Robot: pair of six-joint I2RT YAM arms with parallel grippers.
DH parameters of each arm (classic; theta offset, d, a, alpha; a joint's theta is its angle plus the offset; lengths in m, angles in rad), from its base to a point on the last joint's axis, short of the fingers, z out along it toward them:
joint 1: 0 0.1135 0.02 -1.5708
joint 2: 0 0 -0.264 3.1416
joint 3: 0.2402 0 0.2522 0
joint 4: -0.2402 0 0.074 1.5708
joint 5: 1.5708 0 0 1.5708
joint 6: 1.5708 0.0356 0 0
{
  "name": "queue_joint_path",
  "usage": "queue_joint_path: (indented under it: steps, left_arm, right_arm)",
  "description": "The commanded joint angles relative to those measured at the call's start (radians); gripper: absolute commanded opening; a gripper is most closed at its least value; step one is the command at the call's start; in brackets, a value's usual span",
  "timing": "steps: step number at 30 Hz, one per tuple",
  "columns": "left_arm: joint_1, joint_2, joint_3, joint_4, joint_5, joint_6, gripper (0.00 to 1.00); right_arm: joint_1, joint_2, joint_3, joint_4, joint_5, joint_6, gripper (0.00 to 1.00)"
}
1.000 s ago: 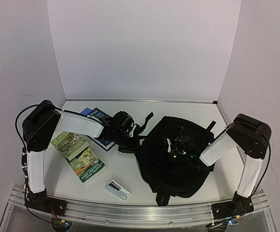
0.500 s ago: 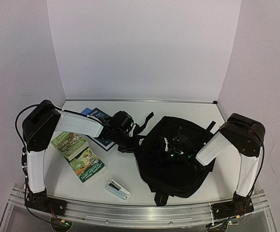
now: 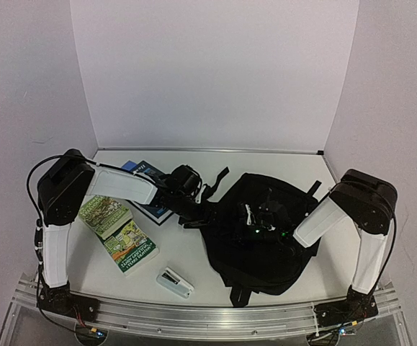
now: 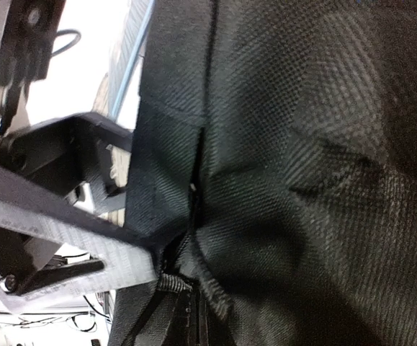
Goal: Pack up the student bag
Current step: Unzip the student bag at the center of the board.
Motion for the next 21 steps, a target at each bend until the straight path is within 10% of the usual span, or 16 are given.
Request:
queue_joint_path:
  steps: [1,10,21]
  left_arm:
    - [-0.002,0.054,0.078,0.012,0.043,0.030,0.67]
    - [-0.003,0.077,0.106,0.031,0.000,0.030,0.03]
    - [0.027,0.074,0.104,0.081,-0.028,0.012,0.00]
  right_arm:
    - [0.001,-0.058,-0.012,0.047,-0.019,-0.009,0.00]
    - [0.021,-0.121,-0.030,0.036,-0.035,-0.005,0.00]
    - [0.107,-0.280,-0.039,-0.146,0.013,-0.005,0.00]
